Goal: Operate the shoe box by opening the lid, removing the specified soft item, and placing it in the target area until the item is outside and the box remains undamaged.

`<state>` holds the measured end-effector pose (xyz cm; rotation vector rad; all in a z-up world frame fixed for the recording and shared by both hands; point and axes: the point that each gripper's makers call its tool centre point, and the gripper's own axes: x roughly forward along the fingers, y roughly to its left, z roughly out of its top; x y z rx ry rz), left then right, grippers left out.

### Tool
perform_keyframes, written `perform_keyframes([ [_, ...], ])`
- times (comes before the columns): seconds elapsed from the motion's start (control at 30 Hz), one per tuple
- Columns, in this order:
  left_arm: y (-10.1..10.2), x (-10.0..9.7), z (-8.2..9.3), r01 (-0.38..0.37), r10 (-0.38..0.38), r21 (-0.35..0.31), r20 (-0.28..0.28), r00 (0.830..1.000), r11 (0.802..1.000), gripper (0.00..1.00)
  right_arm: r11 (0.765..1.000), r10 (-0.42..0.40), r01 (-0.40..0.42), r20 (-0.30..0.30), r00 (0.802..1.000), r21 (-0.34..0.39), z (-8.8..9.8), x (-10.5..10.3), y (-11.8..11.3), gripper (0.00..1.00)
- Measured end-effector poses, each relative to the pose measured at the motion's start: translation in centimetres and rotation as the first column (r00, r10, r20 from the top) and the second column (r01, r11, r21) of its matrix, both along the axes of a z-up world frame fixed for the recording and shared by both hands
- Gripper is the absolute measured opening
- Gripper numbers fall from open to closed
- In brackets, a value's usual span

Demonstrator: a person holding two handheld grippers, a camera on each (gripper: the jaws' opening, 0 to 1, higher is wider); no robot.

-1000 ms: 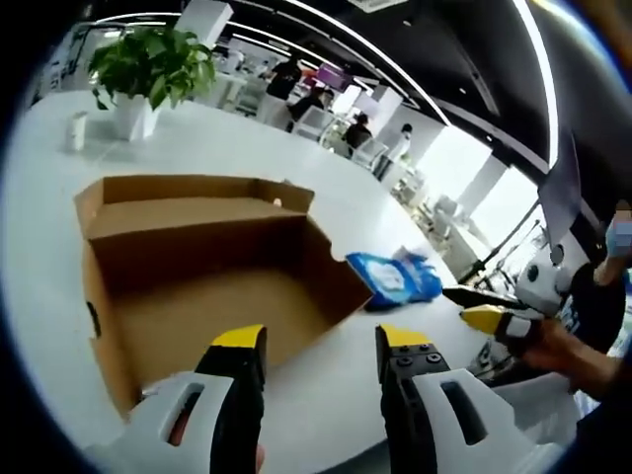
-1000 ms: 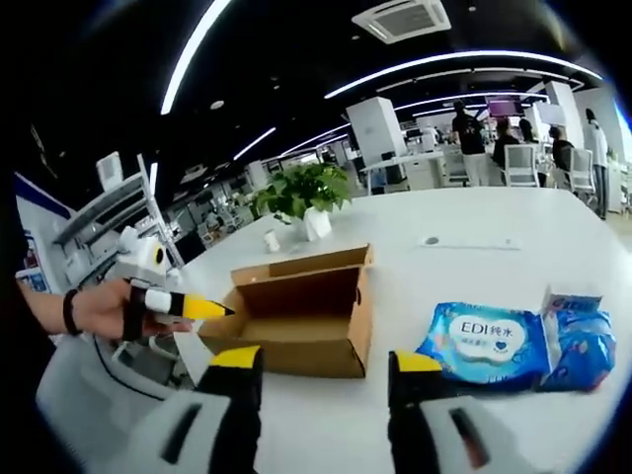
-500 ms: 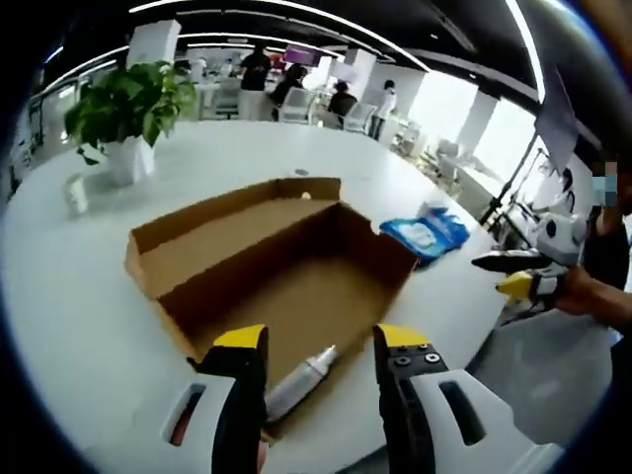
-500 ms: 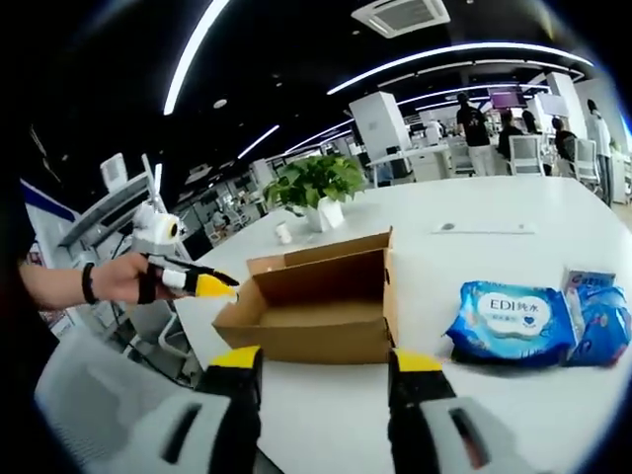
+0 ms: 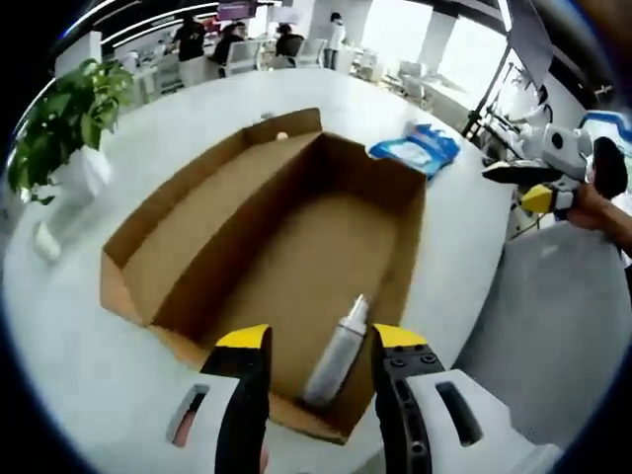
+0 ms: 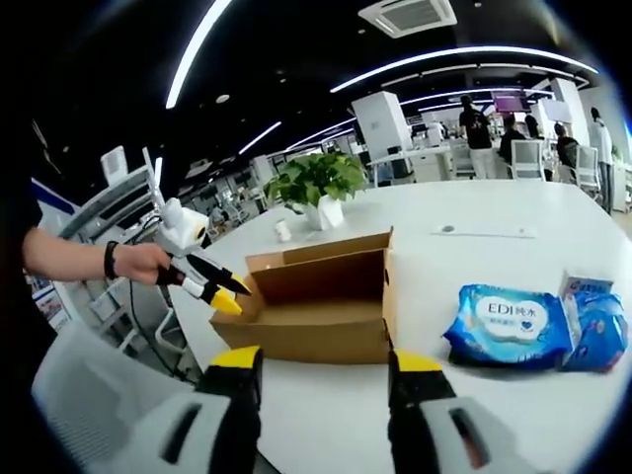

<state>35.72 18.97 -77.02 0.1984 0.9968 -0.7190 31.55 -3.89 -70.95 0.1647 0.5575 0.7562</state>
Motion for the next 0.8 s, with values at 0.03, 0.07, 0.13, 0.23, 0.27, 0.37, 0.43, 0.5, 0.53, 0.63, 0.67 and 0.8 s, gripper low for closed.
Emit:
perform_keyframes([
  [0.03, -0.1, 0.1, -0.2, 0.005, -0.005, 0.003, -0.004, 1.000, 1.000, 0.40, 1.000, -0.001, 0.001, -0.001, 1.000, 0.000, 0.0, 0.0, -0.1, 0.49],
  [0.07, -0.2, 0.3, -0.4, 0.006, -0.006, 0.004, -0.007, 1.000, 1.000, 0.40, 1.000, 0.000, 0.000, -0.001, 1.000, -0.003, 0.0, -0.1, 0.0, 0.49],
  [0.13, -0.6, 0.3, -0.7, 0.007, -0.007, 0.003, -0.016, 1.000, 1.000, 0.39, 1.000, 0.006, -0.006, 0.006, 1.000, -0.013, 0.1, -0.2, 0.1, 0.49],
  [0.23, -1.2, -0.2, -1.4, 0.064, -0.063, 0.043, -0.035, 0.997, 0.997, 0.39, 1.000, 0.010, -0.010, 0.004, 1.000, -0.021, -0.1, -0.2, 0.0, 0.49],
  [0.27, -1.2, -0.3, -1.7, 0.083, -0.081, 0.058, -0.040, 0.996, 0.995, 0.39, 1.000, 0.013, -0.013, 0.001, 1.000, -0.027, -0.2, -0.2, 0.0, 0.49],
  [0.37, -1.4, -0.9, -2.7, 0.104, -0.099, 0.063, -0.077, 0.992, 0.993, 0.39, 1.000, 0.012, -0.012, 0.000, 1.000, -0.029, -0.3, -0.2, -0.1, 0.49],
  [0.43, -1.6, -0.9, -3.2, 0.127, -0.122, 0.066, -0.073, 0.990, 0.990, 0.38, 1.000, 0.005, -0.005, -0.002, 1.000, -0.022, -0.2, -0.1, -0.1, 0.49],
  [0.5, -1.5, -1.0, -3.2, 0.149, -0.142, 0.086, -0.088, 0.986, 0.985, 0.39, 1.000, 0.002, -0.002, -0.006, 1.000, -0.021, -0.3, -0.1, -0.2, 0.49],
  [0.53, -1.6, -1.1, -3.3, 0.172, -0.163, 0.095, -0.095, 0.982, 0.981, 0.40, 1.000, 0.002, -0.002, -0.008, 1.000, -0.023, -0.3, -0.1, -0.2, 0.49],
  [0.63, -0.8, -1.5, -4.1, 0.255, -0.237, 0.163, -0.124, 0.964, 0.953, 0.43, 1.000, 0.005, -0.005, -0.011, 1.000, -0.024, -0.5, -0.1, -0.2, 0.49],
  [0.67, -0.8, -1.6, -4.3, 0.269, -0.250, 0.167, -0.130, 0.960, 0.948, 0.43, 1.000, 0.006, -0.006, -0.013, 1.000, -0.023, -0.5, -0.1, -0.1, 0.49],
  [0.8, -1.2, -1.4, -4.2, 0.263, -0.245, 0.114, -0.156, 0.957, 0.958, 0.44, 1.000, 0.010, -0.010, -0.014, 1.000, -0.023, -0.6, -0.1, 0.0, 0.49],
])
